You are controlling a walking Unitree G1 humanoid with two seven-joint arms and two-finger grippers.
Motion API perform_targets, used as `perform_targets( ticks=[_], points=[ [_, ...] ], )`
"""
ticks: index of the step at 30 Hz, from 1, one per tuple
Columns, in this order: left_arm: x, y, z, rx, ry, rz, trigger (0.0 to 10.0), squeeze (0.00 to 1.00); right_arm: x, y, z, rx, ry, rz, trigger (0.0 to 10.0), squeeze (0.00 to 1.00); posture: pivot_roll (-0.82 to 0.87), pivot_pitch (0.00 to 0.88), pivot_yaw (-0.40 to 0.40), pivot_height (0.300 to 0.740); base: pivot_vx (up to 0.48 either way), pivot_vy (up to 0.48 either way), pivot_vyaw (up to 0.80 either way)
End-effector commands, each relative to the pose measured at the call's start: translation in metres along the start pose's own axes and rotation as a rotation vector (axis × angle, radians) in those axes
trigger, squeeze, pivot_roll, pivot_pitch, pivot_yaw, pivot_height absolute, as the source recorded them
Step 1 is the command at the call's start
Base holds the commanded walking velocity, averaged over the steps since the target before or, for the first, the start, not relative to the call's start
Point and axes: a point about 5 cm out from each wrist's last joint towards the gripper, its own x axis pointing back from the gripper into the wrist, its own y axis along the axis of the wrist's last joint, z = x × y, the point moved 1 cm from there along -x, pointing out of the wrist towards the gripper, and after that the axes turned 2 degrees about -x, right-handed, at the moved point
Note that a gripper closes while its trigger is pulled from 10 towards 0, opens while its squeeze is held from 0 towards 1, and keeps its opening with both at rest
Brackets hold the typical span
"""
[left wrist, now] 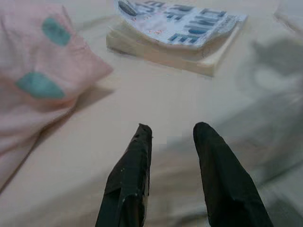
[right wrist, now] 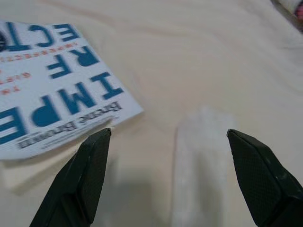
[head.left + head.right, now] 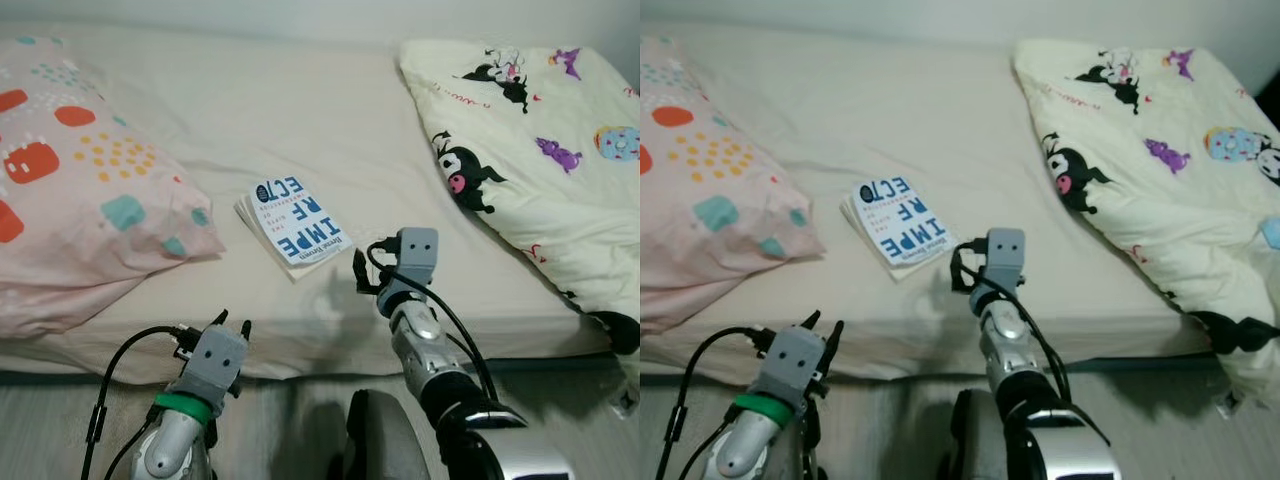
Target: Clean up the room
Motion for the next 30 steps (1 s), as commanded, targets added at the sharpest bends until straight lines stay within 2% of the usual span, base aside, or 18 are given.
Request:
perform_targets(
  ticks=[1,5,6,7,8,12,15,18,25,30],
  points=[
    [0.006,-0.003,0.001,0.013,-0.005,0.029,10.0,0.00,0.001,-0.004,-0.005,0.008,-0.022,0.025,10.0,1.00,0.17,0.250,-0.083,0.586,0.000,0.000,0.00],
    [0.015,0.001,0.008,-0.010,-0.004,0.041,10.0,0.00,-0.001,-0.005,-0.007,0.069,-0.057,0.051,10.0,1.00,0.18,0.263,-0.080,0.586,0.000,0.000,0.00],
    [0.020,0.002,0.013,-0.026,-0.010,0.046,10.0,0.00,0.000,-0.008,-0.008,0.059,-0.069,0.081,10.0,0.29,0.22,0.292,-0.069,0.586,0.000,0.000,0.00],
    [0.020,0.002,0.013,-0.026,-0.010,0.046,10.0,0.00,0.000,-0.008,-0.008,0.059,-0.069,0.081,10.0,0.29,0.22,0.292,-0.069,0.586,0.000,0.000,0.00],
    [0.023,0.003,0.016,-0.037,-0.016,0.050,10.0,0.00,0.000,-0.011,-0.008,0.048,-0.075,0.102,10.0,0.00,0.22,0.296,-0.068,0.586,0.000,0.000,0.00],
    [0.029,0.004,0.027,-0.056,-0.012,0.063,10.0,0.00,0.002,-0.019,-0.007,0.019,-0.080,0.157,10.0,0.00,0.23,0.318,-0.063,0.586,0.000,0.000,0.00],
    [0.034,0.005,0.039,-0.068,0.003,0.084,10.0,0.00,0.003,-0.023,-0.009,0.037,-0.099,0.186,10.0,0.00,0.25,0.328,-0.055,0.586,0.000,0.000,0.00],
    [0.036,0.005,0.042,-0.082,-0.004,0.090,10.0,0.00,0.004,-0.025,-0.014,0.050,-0.138,0.198,10.0,0.00,0.26,0.334,-0.053,0.586,0.000,0.000,0.00],
    [0.049,0.009,0.049,-0.108,-0.017,0.112,10.0,0.00,0.004,-0.019,-0.024,0.077,-0.190,0.158,10.0,0.00,0.30,0.344,-0.037,0.586,0.000,0.000,0.00],
    [0.056,0.012,0.055,-0.119,-0.026,0.134,10.0,0.00,0.004,-0.016,-0.033,0.049,-0.241,0.140,10.0,0.00,0.32,0.347,-0.031,0.586,0.000,0.000,0.00]
  ],
)
